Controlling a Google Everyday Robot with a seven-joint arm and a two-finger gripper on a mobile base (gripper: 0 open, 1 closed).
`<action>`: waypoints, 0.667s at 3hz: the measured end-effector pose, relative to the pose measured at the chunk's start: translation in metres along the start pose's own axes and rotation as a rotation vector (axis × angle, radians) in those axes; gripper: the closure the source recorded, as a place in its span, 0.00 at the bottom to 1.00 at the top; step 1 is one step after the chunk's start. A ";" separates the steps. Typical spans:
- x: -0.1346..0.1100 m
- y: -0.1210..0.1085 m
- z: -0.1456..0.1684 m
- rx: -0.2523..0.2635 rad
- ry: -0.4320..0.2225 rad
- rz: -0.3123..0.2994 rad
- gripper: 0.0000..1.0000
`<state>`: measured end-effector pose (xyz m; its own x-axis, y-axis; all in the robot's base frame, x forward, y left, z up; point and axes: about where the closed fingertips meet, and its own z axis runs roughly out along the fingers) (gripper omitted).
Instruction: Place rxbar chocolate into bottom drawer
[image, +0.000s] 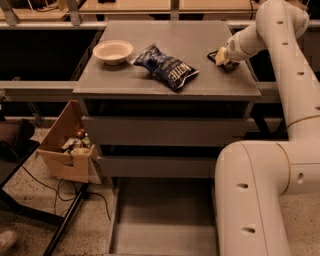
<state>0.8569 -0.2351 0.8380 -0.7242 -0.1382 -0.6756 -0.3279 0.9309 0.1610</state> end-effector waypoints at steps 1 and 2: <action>0.000 0.000 0.000 0.000 0.000 0.000 1.00; -0.007 0.002 -0.017 -0.013 -0.021 -0.005 1.00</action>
Offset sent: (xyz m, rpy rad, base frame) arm 0.0020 0.0113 0.0263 0.0879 -0.0120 0.0638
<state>0.8508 -0.2376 0.8549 -0.7097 -0.1351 -0.6914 -0.3393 0.9257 0.1674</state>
